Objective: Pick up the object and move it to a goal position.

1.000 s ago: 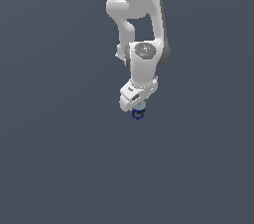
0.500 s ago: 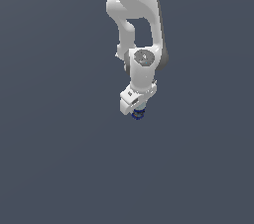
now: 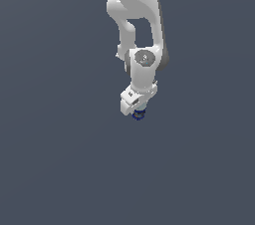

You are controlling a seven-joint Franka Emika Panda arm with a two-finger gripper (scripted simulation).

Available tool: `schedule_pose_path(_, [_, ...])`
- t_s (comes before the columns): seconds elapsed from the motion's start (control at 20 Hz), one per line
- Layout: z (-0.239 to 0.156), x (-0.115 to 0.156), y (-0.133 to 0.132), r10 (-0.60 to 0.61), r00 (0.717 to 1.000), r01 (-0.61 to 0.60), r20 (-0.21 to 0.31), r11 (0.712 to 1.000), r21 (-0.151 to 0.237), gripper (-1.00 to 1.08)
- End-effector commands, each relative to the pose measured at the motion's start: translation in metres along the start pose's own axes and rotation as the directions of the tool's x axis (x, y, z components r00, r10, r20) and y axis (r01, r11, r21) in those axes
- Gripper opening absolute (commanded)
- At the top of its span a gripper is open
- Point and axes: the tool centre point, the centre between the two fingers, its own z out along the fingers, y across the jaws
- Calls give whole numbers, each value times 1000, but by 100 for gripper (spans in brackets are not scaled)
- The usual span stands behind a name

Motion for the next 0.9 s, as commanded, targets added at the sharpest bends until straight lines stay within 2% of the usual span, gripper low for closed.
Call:
schedule_pose_path(0.0, [0,-1,1,0,1000,0,0,1000,0,-100])
schedule_pose_path(0.35, [0,-26,16,0,1000,0,0,1000,0,-100])
schedule_pose_path(0.85, [-2,-98,60,0,1000,0,0,1000,0,-100])
